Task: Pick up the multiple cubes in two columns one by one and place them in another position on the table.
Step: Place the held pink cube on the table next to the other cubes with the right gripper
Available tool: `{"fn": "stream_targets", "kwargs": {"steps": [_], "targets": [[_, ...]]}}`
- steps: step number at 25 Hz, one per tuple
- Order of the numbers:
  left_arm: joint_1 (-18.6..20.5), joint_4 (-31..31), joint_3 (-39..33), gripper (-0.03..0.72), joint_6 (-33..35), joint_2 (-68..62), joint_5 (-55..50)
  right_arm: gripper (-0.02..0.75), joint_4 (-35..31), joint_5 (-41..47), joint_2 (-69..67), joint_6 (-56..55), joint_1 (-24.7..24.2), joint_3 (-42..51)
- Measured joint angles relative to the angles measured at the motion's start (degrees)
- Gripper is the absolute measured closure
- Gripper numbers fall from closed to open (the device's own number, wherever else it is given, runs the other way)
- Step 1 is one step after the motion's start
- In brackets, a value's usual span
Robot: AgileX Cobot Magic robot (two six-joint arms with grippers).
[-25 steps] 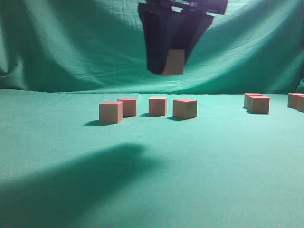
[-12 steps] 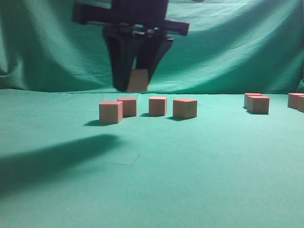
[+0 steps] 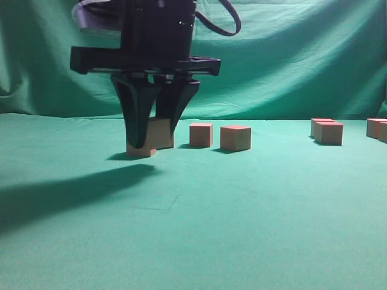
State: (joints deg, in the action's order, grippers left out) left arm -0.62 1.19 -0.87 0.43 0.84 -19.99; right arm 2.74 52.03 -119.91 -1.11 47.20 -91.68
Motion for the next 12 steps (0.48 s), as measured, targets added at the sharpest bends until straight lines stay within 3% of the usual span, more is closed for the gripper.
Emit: {"fn": "stream_targets", "kwargs": {"steps": [12], "targets": [[0.0,0.0,0.0,0.688,0.0,0.0,0.0,0.475,0.8,-3.5,-2.5,-0.8,0.0,0.0]]}}
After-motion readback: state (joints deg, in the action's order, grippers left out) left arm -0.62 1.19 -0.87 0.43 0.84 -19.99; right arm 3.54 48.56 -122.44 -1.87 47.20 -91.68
